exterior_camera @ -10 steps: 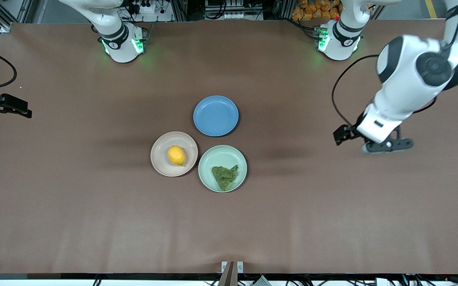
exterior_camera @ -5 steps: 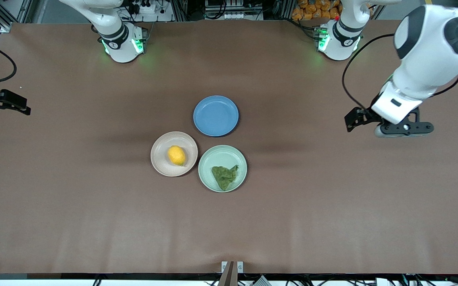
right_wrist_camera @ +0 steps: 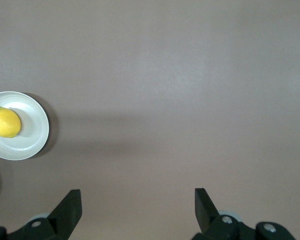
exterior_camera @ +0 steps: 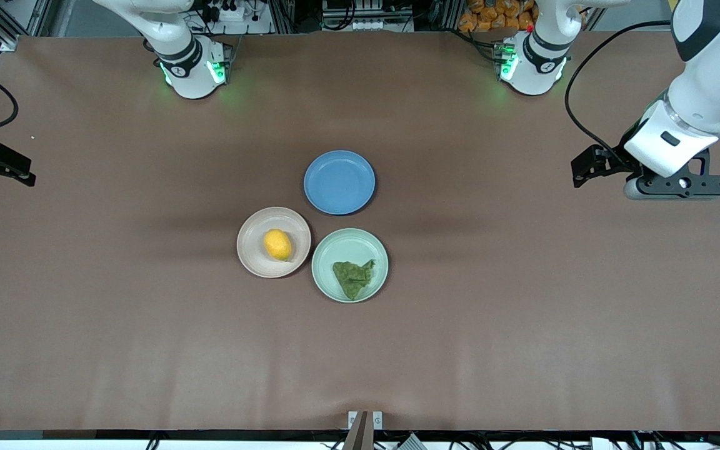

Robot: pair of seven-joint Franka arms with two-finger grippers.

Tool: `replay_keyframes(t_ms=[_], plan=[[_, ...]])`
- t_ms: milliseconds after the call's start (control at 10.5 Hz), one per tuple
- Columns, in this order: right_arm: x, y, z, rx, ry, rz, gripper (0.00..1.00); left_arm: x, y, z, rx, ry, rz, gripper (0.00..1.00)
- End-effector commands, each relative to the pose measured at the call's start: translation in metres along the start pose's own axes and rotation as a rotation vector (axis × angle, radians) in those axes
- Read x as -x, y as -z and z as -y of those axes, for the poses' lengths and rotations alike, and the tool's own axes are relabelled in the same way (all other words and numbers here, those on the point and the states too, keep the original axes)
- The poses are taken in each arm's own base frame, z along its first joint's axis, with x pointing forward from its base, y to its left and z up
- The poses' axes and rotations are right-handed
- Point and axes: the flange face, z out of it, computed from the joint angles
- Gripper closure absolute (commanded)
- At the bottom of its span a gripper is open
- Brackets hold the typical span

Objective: Place lemon and lettuce in plates

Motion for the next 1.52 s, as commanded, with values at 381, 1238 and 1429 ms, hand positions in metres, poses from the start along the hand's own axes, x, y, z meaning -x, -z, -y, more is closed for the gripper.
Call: replay_keyframes(t_ms=[381,1238,1429], plan=[[0.004,0.007,0.011,-0.002,-0.002,-0.006,0.0,0.012,0.044,0.0,-0.012,-0.026,-0.005,0.0],[0.004,0.006,0.008,-0.002,-0.008,-0.004,0.0,0.011,0.043,-0.001,-0.048,-0.038,-0.015,0.0],[0.004,0.006,0.007,-0.003,-0.01,-0.002,0.0,0.01,0.042,-0.001,-0.048,-0.038,-0.013,0.0]])
